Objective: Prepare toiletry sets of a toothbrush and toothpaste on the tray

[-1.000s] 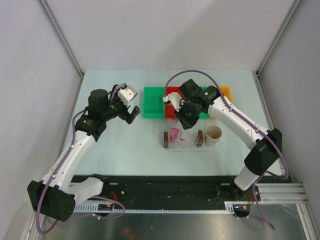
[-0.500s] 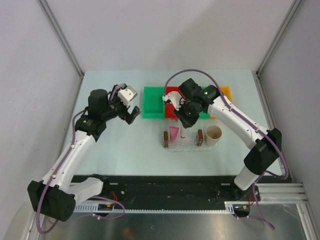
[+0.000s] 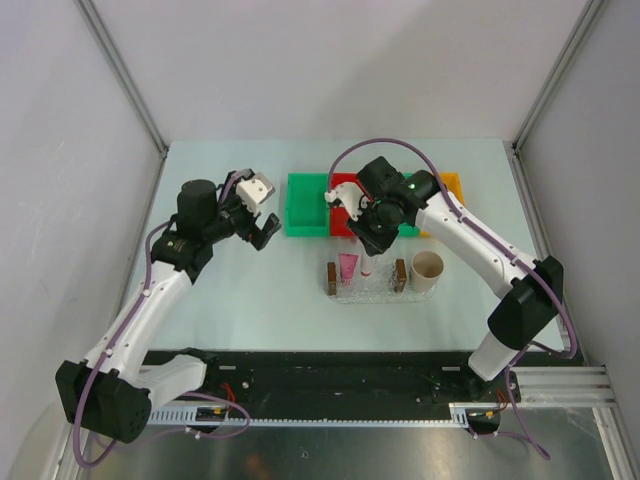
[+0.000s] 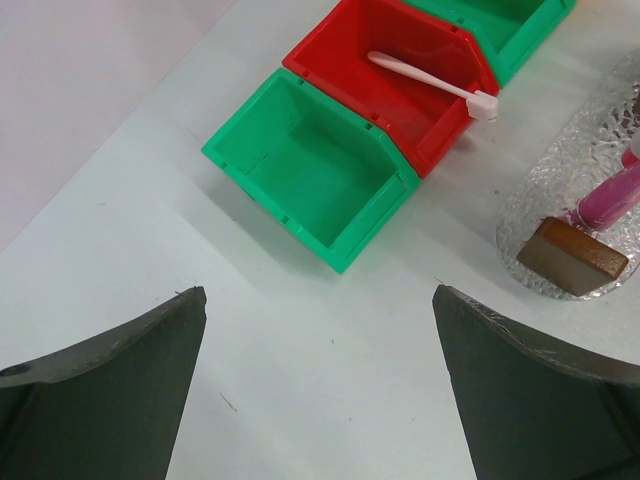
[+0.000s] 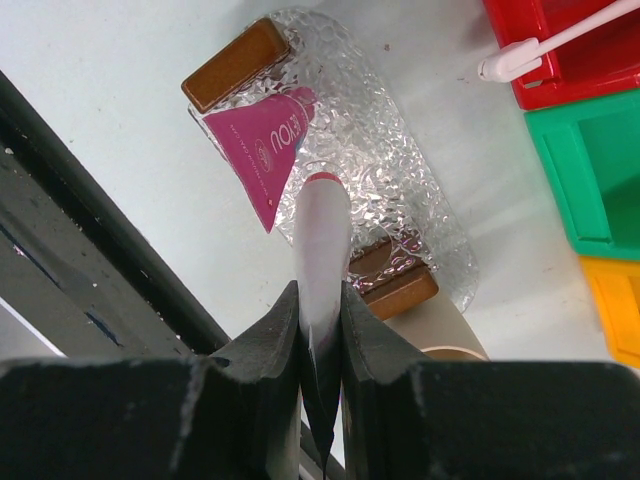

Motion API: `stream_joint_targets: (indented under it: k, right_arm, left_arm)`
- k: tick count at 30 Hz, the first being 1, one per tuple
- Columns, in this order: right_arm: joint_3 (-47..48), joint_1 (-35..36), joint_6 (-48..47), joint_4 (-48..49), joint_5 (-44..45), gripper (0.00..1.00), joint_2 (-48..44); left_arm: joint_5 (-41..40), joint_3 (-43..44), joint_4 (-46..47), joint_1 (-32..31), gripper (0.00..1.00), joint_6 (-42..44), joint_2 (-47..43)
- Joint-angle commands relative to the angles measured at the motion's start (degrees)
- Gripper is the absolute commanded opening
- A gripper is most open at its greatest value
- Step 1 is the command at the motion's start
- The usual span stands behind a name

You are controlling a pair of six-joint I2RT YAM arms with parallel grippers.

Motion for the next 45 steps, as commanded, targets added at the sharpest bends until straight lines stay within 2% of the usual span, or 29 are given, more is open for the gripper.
stream_joint_targets:
  k: [1,32,45]
  right_arm:
    - [0.77,0.37,-0.17,1.36,-0.3,0.0,-0.34]
    - [-6.52,0.72,0.62,7.51,1.36,0.0,0.18]
    - [-5.47,0.99,0.1,6.37,2.16,0.0,-0.26]
  left_arm:
    - [1.65,-0.2,0.93,0.65,1.0,-1.35,-0.48]
    - [2.53,-0.73,1.01,1.0,1.0,-1.44,0.14]
    - [2.88,-0.73,1.01,1.0,1.0,-1.52,0.58]
